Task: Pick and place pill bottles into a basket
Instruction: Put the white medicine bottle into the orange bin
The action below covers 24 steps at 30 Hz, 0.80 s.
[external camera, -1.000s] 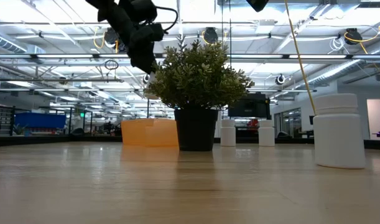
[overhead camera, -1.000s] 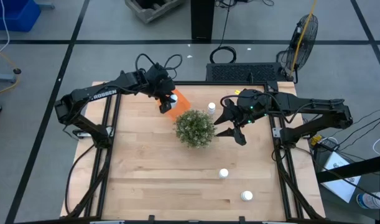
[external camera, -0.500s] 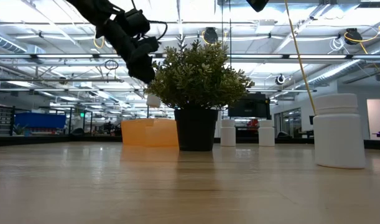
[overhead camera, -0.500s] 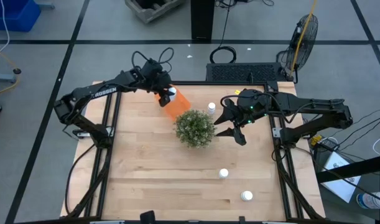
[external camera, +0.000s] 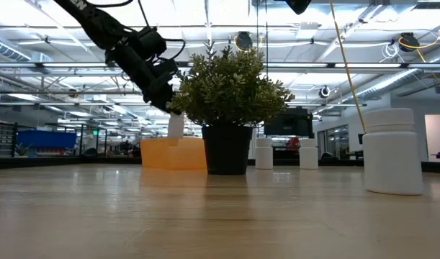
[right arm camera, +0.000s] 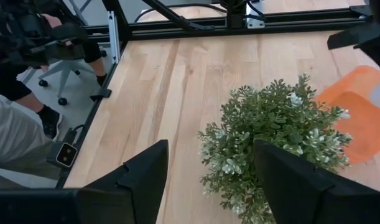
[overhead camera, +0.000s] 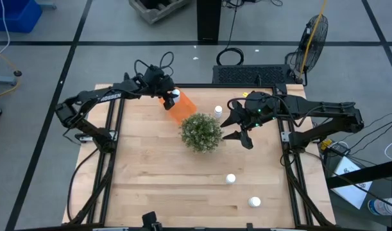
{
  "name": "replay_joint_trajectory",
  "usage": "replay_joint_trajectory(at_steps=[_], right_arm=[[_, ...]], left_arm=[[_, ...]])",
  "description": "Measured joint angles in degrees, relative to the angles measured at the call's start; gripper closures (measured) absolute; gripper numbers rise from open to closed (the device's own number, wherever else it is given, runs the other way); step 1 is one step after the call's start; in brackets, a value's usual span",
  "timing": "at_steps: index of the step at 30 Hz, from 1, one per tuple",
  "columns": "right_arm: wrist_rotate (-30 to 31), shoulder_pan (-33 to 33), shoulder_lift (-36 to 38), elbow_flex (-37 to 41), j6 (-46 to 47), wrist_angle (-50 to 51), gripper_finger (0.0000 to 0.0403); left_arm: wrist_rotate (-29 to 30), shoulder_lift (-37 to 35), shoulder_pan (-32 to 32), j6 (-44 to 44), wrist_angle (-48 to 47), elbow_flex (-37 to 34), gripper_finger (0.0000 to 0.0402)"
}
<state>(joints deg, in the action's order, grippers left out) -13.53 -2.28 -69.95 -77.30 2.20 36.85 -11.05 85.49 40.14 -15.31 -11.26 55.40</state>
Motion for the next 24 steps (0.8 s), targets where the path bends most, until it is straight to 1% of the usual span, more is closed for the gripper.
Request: replay_joint_trajectory(at_steps=[3, 9, 17, 21, 24], right_arm=[[0.0, 0.0, 0.0, 0.0, 0.0, -0.5, 0.0177], [0.2, 0.0, 0.0, 0.0, 0.0, -1.7, 0.0177], [0.4, 0.0, 0.0, 0.0, 0.1, -2.5, 0.0177], [0.4, 0.0, 0.0, 0.0, 1.0, -3.1, 0.0177], [0.4, 0.0, 0.0, 0.0, 1.2, -4.3, 0.0177]], left_arm=[[0.6, 0.0, 0.5, 0.0, 3.6, -1.9, 0.0243], [2.0, 0.0, 1.1, -1.2, 6.2, -3.9, 0.0243], [1.1, 0.0, 1.9, -1.5, 9.8, -6.3, 0.0243], [1.2, 0.0, 2.3, -1.8, 13.1, -6.9, 0.0243], [0.7, 1.3, 2.6, -1.1, 14.4, -7.0, 0.0243]])
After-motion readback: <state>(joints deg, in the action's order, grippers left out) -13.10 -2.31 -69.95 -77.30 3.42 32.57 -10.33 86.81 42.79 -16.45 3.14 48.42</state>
